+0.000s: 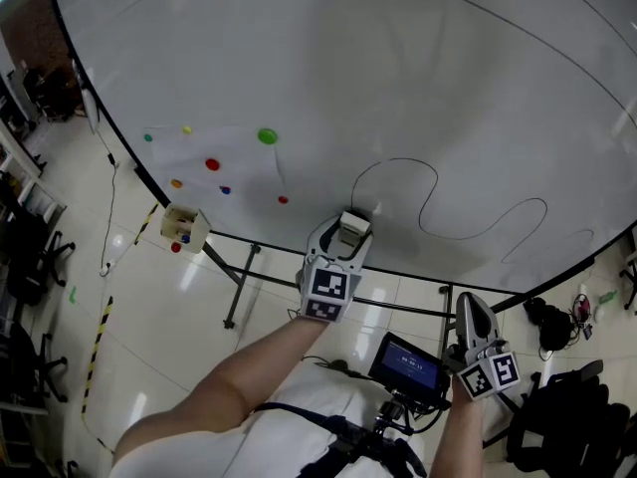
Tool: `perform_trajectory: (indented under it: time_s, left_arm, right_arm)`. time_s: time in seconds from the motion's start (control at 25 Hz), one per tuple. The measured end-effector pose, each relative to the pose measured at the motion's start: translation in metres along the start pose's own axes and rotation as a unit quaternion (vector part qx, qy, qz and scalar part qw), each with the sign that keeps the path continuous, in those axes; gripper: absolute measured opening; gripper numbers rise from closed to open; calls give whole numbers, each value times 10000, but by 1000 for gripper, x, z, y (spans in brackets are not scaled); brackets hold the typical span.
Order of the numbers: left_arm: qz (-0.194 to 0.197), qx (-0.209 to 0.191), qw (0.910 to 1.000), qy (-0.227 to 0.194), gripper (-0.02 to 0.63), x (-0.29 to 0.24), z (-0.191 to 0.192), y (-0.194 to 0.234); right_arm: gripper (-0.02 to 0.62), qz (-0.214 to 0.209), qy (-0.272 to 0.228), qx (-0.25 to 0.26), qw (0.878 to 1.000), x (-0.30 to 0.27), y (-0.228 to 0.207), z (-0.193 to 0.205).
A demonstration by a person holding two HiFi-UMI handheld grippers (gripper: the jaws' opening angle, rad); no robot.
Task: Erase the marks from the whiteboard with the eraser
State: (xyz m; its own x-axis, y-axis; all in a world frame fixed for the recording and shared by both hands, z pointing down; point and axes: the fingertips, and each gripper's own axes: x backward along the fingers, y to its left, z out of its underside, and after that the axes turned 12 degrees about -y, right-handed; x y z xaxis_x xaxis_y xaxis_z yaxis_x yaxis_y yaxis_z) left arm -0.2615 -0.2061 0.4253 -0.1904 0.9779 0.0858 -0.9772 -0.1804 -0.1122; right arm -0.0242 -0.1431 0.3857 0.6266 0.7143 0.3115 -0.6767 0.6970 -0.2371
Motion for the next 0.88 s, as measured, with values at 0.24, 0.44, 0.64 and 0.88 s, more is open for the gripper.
perform_trajectory:
  time_s: [0.24, 0.44, 0.64, 0.88]
  left_arm:
    - [-169, 243, 9995, 149, 296, 0, 14, 11]
    - [-386, 262, 9989, 15, 295, -4, 12, 10]
    - [-640, 367, 9973, 15, 295, -7, 8, 9]
    - [-813, -126, 9959, -382, 293, -9, -37, 11]
  right_arm:
    - [15, -271, 183, -93, 9994, -13, 1, 17]
    - [15, -476, 243, -124, 9985, -19, -8, 16]
    - [15, -595, 295, -194, 9976, -19, -22, 12]
    - [15, -626, 264, -219, 9975, -15, -36, 2]
